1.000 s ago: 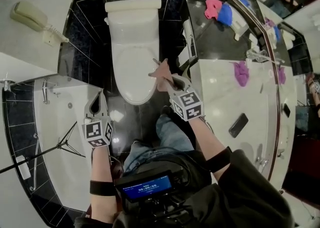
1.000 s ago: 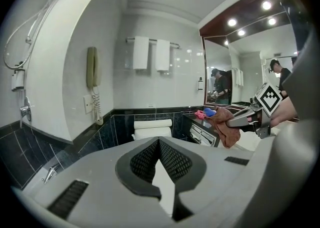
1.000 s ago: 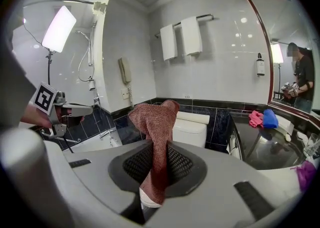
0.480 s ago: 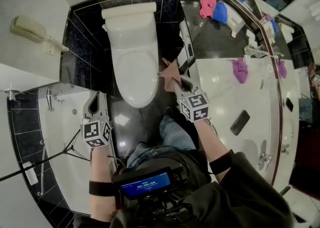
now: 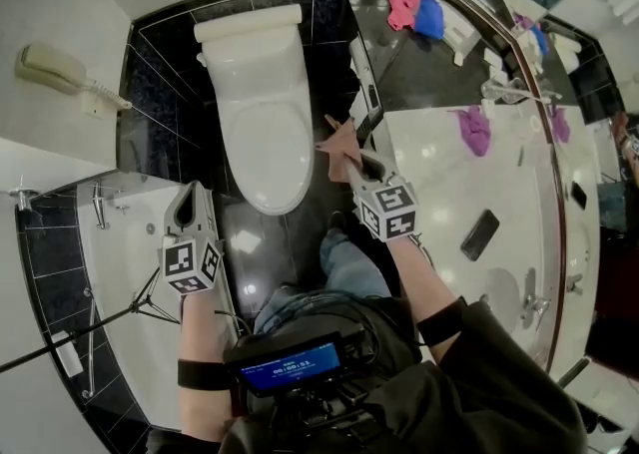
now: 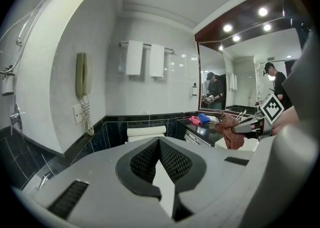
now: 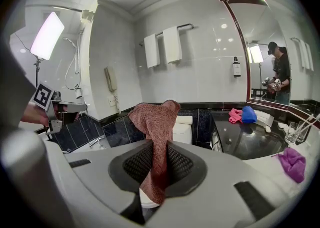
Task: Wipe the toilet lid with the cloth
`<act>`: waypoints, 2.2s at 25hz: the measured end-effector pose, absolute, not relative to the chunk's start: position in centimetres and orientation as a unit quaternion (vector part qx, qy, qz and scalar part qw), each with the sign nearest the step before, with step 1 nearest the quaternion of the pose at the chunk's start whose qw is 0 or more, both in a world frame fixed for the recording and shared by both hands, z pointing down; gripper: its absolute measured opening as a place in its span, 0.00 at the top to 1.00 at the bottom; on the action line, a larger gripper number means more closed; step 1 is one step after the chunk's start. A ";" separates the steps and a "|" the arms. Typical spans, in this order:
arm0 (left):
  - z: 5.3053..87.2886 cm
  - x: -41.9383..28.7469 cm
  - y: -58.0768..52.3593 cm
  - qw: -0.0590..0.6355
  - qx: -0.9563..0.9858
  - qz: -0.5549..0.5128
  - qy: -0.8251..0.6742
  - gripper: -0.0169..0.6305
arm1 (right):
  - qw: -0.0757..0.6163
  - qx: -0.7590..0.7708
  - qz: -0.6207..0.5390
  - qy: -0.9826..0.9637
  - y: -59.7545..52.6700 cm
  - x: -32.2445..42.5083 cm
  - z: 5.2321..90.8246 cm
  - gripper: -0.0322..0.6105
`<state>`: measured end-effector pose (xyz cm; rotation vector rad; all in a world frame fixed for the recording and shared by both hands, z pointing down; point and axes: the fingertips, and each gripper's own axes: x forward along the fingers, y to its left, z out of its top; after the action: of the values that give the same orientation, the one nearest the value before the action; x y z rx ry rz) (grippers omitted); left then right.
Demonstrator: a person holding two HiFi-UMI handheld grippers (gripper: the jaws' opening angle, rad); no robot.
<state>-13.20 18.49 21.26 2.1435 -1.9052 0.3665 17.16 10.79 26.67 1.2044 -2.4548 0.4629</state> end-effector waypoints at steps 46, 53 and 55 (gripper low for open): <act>83.7 -1.6 22.1 -0.104 0.758 0.594 -0.247 0.66 | 0.225 0.448 0.208 -0.840 7.2 14.1 69.6 0.83; 84.6 -1.0 21.6 -0.115 0.755 0.603 -0.230 0.71 | 0.228 0.454 0.210 -0.835 7.2 15.7 70.7 0.83; 84.6 -0.9 21.6 -0.119 0.754 0.606 -0.225 0.71 | 0.227 0.456 0.210 -0.834 7.0 16.1 70.8 0.83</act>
<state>-0.88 21.59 84.65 2.5679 -0.7650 2.0622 16.10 7.00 70.79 1.2577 -2.2981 0.5795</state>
